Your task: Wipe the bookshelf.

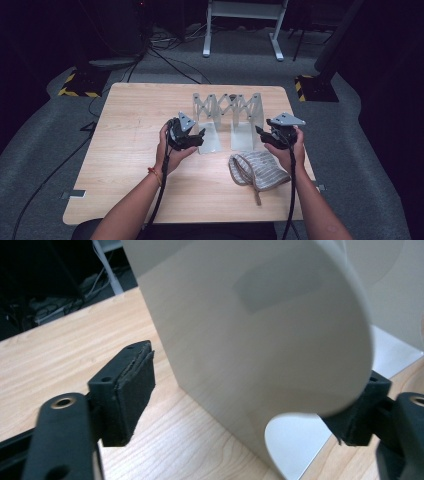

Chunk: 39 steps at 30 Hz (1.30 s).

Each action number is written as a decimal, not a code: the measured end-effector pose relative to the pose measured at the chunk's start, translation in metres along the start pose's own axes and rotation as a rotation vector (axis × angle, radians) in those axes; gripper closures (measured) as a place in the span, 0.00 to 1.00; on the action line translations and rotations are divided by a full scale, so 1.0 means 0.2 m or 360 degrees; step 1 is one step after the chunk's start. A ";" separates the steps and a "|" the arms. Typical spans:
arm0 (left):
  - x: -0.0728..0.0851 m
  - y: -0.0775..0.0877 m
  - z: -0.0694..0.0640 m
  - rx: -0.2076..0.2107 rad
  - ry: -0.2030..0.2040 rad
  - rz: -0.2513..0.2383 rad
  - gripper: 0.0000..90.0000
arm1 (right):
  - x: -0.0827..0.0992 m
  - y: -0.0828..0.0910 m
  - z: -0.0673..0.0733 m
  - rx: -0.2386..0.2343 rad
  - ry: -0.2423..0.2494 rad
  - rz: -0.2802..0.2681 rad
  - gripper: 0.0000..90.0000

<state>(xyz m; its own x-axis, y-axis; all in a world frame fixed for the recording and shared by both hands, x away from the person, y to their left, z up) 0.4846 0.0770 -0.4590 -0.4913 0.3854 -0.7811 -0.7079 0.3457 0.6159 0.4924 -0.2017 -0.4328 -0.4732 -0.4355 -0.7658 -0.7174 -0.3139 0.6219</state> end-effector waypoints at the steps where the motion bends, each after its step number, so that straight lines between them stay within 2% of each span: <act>1: -0.01 0.00 -0.01 -0.0008 -0.0003 -0.0014 0.27 | 0.00 -0.01 0.00 0.0006 -0.0010 0.0007 0.54; 6: -0.05 -0.01 -0.03 0.0012 0.0024 -0.0025 0.27 | -0.02 -0.08 -0.01 0.0032 -0.0050 0.0051 0.55; 9: -0.06 -0.02 -0.03 -0.0013 0.0040 -0.0023 0.27 | -0.03 -0.12 -0.01 0.0035 -0.0080 0.0073 0.56; 12: -0.06 -0.04 -0.02 -0.0028 0.0090 -0.0006 0.31 | -0.03 -0.15 -0.02 0.0034 -0.0143 0.0074 0.60; 13: -0.05 -0.05 -0.01 -0.0058 0.0101 0.0009 0.32 | -0.03 -0.16 -0.02 0.0035 -0.0158 0.0071 0.63; 16: -0.05 -0.07 -0.02 -0.0044 0.0099 0.0014 0.34 | -0.03 -0.18 -0.03 0.0044 -0.0186 0.0063 0.70; 19: -0.06 -0.08 -0.03 -0.0049 0.0089 -0.0002 0.43 | -0.04 -0.19 -0.02 0.0062 -0.0177 0.0060 0.73; 22: -0.06 -0.08 -0.02 -0.0095 0.0093 -0.0007 0.47 | -0.04 -0.19 -0.03 0.0073 -0.0195 0.0060 0.76; 28: -0.05 -0.07 0.03 -0.0158 0.0146 -0.0022 0.60 | -0.03 -0.17 -0.04 0.0048 -0.0225 0.0042 0.79; 33: -0.05 -0.06 0.08 -0.0235 0.0192 -0.0038 0.72 | -0.04 -0.14 0.00 0.0024 -0.0191 0.0025 0.82; 37: -0.05 -0.03 0.14 -0.0303 0.0215 -0.0063 0.88 | -0.05 -0.14 0.00 0.0078 -0.0231 0.0013 0.88; 38: -0.05 -0.02 0.15 -0.0309 0.0217 -0.0065 0.89 | -0.04 -0.14 -0.01 0.0100 -0.0246 0.0013 0.91; 39: -0.04 -0.02 0.17 -0.0342 0.0225 -0.0066 0.92 | -0.04 -0.14 -0.02 0.0124 -0.0265 0.0011 0.94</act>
<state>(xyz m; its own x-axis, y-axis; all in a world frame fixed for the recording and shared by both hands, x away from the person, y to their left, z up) 0.5079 0.1011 -0.4508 -0.5148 0.2459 -0.8213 -0.8131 0.1635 0.5587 0.5195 -0.1927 -0.4434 -0.5519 -0.2897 -0.7819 -0.7481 -0.2422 0.6178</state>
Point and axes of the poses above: each handheld gripper's, and its own axes: y roughly backward along the jaws, x roughly out of its underside, z roughly to its left, the point moved 6 cm from there along -y, roughly forward along the jaws, and after that the axes turned 9 degrees about z, right-handed, at the moved point
